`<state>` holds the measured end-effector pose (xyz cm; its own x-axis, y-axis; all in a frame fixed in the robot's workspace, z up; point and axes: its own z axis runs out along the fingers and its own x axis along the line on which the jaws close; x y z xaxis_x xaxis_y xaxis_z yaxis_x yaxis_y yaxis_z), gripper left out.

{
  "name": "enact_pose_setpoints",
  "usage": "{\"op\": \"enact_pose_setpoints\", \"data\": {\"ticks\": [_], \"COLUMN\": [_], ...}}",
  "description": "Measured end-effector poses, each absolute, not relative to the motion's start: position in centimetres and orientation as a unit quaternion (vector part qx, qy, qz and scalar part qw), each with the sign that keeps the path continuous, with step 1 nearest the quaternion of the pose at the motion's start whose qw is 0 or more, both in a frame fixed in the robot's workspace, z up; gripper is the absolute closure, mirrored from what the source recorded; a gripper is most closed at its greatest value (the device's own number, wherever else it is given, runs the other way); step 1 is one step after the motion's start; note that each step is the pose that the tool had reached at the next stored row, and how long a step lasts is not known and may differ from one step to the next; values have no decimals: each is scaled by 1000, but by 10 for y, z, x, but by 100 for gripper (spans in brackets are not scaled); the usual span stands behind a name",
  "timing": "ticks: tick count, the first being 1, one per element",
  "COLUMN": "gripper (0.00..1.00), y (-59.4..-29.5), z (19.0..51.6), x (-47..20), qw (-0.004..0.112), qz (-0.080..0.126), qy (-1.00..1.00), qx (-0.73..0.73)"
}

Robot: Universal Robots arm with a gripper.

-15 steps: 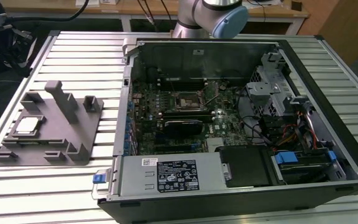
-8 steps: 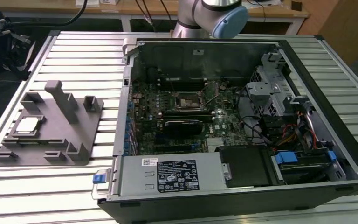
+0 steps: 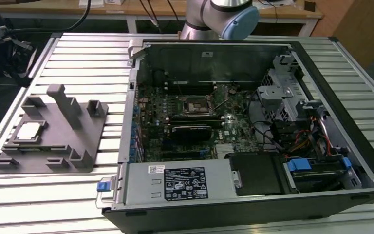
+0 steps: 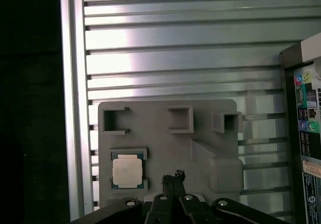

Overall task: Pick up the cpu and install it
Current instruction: 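Reach for the cpu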

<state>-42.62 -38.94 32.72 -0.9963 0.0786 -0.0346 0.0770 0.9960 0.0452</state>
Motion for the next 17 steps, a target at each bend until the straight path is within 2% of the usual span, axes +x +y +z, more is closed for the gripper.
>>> {"op": "enact_pose_setpoints", "data": {"ticks": [17], "gripper": [89], "y": [-395], "z": [313], "x": [-432], "qw": [18], "qz": [21], "qy": [999], "qx": [39]}}
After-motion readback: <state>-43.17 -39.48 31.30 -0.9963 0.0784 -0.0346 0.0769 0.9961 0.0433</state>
